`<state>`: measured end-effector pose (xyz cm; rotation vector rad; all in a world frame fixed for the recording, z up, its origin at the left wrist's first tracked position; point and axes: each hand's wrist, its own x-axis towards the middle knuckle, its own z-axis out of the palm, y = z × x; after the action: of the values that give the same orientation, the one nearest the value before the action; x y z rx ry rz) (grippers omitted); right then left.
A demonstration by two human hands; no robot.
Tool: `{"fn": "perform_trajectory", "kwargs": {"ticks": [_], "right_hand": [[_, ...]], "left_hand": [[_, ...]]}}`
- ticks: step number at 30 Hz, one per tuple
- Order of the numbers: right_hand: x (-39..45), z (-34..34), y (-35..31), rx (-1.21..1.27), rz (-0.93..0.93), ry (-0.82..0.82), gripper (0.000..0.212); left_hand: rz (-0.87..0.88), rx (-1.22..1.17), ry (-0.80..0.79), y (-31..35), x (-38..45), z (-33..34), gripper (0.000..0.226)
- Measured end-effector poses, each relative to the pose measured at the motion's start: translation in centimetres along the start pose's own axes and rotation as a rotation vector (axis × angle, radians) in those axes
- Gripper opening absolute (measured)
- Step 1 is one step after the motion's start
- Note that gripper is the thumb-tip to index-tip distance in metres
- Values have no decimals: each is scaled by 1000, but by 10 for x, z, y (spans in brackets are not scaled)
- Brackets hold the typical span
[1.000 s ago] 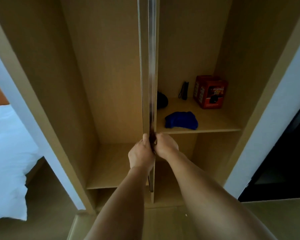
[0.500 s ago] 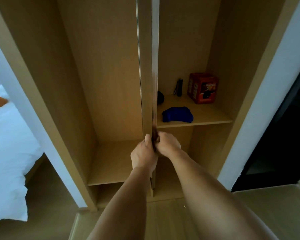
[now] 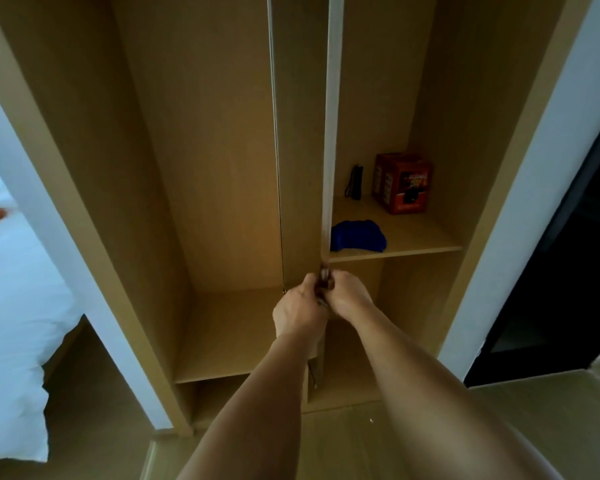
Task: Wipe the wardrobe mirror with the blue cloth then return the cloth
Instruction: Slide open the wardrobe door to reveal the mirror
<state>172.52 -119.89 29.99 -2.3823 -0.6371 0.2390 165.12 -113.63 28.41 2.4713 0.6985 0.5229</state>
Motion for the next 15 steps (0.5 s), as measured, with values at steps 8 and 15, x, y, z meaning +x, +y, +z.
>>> {"fn": "perform_trajectory", "kwargs": {"ticks": [8,15], "right_hand": [[4,-10,19,-33,59,101,18],[26,-22,30,-72,147,145,2]], "left_hand": [[52,-63,-45,18,6,20,19],[-141,-119,-3,26,26,23,40]]}}
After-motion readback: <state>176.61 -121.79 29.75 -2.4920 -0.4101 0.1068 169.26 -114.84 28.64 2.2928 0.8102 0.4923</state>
